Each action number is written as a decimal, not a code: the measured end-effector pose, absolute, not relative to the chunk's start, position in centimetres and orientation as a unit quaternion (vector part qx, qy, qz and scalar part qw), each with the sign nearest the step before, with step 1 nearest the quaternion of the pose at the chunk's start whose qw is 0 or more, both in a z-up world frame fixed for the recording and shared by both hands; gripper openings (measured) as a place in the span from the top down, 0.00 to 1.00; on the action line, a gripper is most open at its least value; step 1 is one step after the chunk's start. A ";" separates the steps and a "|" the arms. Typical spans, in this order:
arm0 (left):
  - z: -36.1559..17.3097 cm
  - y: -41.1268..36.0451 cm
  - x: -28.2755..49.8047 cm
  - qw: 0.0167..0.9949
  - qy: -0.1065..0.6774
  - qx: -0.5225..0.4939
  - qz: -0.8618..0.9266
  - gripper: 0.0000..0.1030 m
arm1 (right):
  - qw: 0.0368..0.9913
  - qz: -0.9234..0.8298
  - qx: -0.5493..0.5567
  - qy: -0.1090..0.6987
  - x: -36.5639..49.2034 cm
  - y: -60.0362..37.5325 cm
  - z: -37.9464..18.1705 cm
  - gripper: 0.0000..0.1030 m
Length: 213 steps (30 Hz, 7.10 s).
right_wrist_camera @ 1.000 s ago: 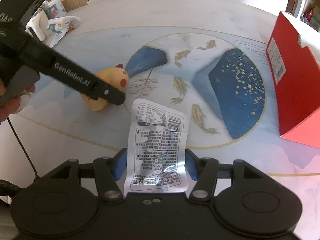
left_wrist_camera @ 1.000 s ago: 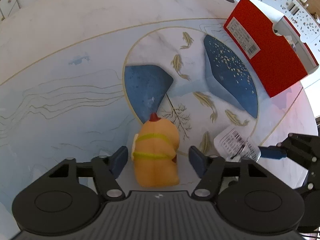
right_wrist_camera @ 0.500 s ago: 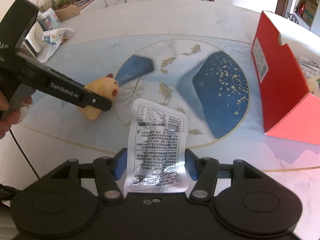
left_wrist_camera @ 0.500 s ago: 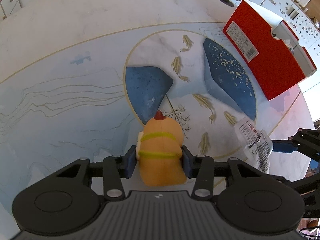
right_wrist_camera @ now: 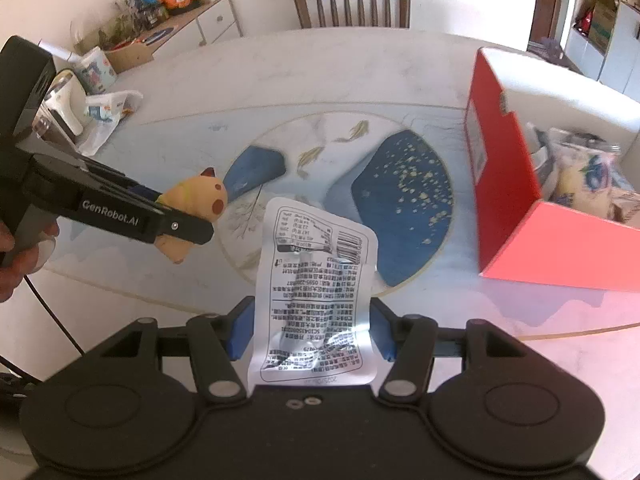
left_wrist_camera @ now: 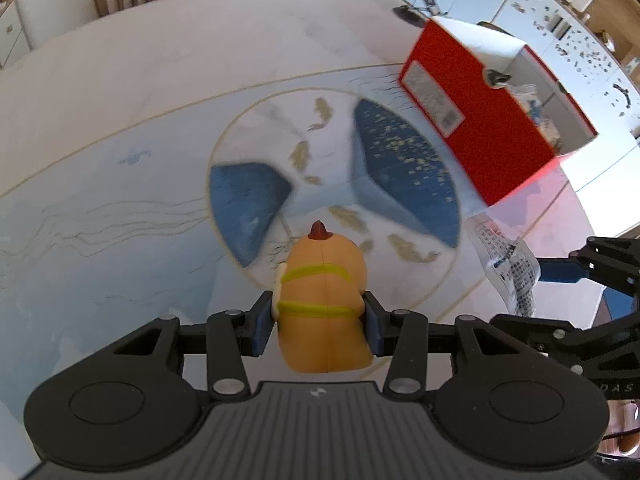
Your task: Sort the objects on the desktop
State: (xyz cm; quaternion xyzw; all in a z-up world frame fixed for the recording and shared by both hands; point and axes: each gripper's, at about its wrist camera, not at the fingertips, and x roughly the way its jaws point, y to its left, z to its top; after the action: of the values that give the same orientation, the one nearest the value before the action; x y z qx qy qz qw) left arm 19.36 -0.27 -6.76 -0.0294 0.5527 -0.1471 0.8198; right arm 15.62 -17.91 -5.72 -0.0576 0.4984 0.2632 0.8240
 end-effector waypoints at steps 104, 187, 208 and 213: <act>-5.0 -31.1 41.4 0.812 0.519 0.100 -0.247 0.57 | 0.846 0.188 -0.099 0.489 34.7 -40.2 -5.8 0.44; 3.0 -24.5 25.0 0.887 0.403 0.058 -0.219 0.01 | 0.898 0.204 -0.023 0.389 24.6 -42.4 1.0 0.22; 2.0 -22.7 19.4 0.896 0.394 0.051 -0.198 0.00 | 0.913 0.185 0.029 0.362 21.0 -42.5 0.3 0.20; 1.7 -22.4 18.7 0.896 0.393 0.045 -0.199 0.00 | 0.914 0.185 0.027 0.359 20.3 -42.2 0.4 0.20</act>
State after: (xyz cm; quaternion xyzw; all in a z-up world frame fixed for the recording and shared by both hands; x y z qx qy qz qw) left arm 18.73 -22.36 1.74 0.0454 0.3932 -0.1991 0.8965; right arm 20.33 -42.17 0.38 0.0274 0.3593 0.1850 0.9143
